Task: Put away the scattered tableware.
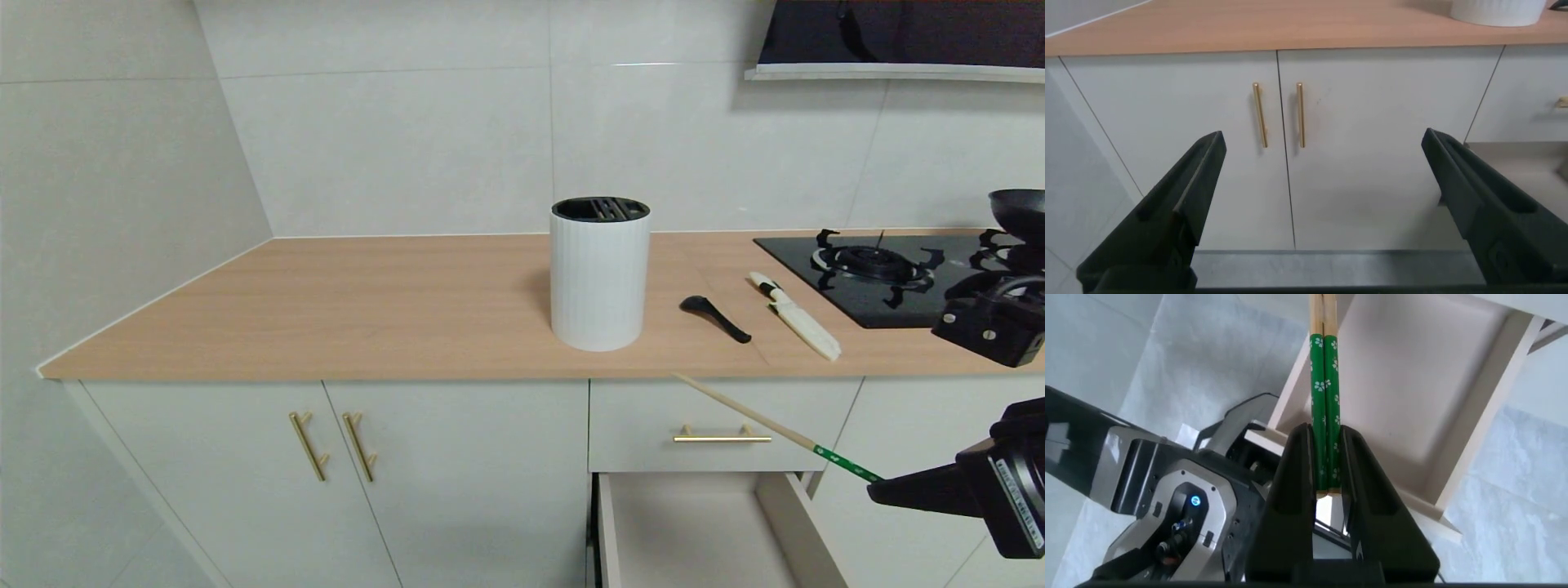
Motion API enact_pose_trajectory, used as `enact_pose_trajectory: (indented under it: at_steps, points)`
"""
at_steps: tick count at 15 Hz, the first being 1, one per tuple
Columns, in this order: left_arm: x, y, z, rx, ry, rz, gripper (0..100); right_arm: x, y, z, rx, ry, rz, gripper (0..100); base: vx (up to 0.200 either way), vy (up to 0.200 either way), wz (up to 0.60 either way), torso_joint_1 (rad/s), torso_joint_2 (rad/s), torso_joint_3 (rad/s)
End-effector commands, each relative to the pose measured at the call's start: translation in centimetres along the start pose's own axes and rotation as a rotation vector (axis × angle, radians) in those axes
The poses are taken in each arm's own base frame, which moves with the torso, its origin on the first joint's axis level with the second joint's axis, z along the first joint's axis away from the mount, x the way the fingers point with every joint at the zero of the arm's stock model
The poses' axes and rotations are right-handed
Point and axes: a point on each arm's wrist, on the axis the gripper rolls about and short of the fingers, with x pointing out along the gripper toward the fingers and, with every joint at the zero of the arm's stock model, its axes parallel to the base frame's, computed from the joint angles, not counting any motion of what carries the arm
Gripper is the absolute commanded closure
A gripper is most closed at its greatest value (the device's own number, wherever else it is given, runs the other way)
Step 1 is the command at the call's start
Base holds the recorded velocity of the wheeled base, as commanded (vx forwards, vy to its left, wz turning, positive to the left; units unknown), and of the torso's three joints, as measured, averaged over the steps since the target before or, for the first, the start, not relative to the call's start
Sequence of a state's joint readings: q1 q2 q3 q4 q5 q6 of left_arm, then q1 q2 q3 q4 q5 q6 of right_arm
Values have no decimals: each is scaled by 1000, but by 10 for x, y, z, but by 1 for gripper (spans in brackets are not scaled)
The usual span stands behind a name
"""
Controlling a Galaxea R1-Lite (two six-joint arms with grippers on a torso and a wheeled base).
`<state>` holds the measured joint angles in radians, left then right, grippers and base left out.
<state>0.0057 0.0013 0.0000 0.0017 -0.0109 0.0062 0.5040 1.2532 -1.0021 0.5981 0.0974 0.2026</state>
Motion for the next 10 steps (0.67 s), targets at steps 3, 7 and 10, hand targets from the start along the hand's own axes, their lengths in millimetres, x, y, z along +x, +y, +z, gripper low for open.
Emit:
enact_pose_trajectory:
  at_steps: [3,7,10]
  points:
    - [0,0,0,0,0,1,0,6,0,0,0,23,-4,100,0,0,0,-45,119,76]
    - [0,0,0,0,0,1,0,7,0,0,-3,28,3,100,0,0,0,-179,430,262]
    - [0,0,0,0,0,1,0,10,2,-1,-10,44,7,100,0,0,0,-181,468,286]
